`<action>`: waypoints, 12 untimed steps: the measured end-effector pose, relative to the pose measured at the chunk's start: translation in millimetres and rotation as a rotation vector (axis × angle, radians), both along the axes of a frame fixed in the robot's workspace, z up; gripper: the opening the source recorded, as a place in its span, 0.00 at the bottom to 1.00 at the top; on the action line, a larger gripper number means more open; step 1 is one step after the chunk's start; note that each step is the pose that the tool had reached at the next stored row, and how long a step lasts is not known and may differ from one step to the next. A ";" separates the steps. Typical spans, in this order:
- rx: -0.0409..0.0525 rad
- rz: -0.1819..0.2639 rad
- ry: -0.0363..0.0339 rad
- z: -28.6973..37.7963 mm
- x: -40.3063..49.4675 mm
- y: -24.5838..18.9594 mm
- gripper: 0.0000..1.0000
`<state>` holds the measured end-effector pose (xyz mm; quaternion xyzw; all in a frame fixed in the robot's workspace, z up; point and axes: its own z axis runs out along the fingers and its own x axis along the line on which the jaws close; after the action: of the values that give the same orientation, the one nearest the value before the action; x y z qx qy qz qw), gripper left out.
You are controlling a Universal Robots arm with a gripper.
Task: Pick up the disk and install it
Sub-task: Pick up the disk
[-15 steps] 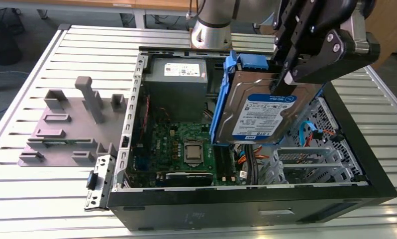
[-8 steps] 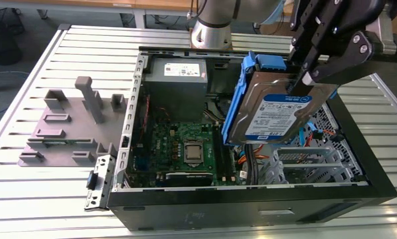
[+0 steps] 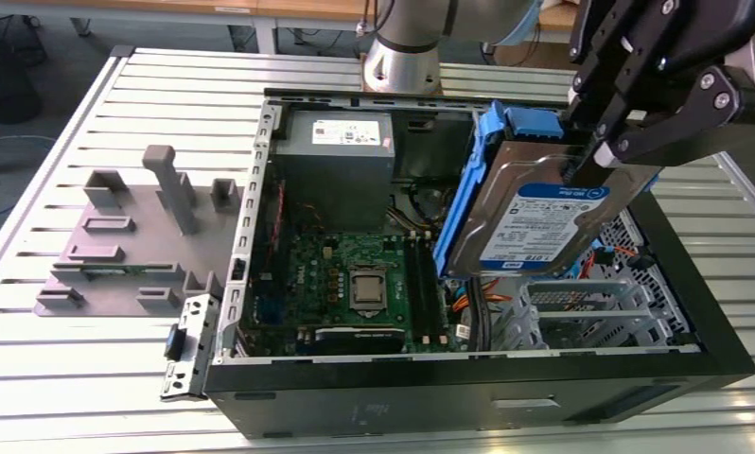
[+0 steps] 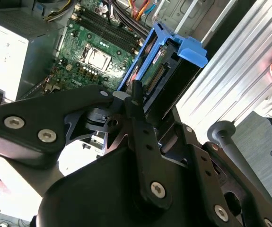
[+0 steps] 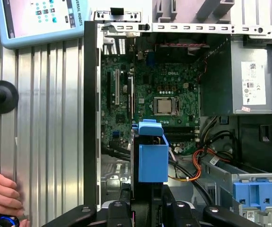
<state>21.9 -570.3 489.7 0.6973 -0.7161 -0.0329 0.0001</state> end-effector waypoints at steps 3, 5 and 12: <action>-0.0002 0.000 0.0000 0.0 1.5 -3.5 0.35; -0.0001 0.000 0.0000 0.0 4.0 -4.5 0.35; 0.0000 0.000 0.0006 -0.1 17.6 -9.0 0.35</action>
<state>39.5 -579.2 489.6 0.6973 -0.7161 -0.0331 0.0004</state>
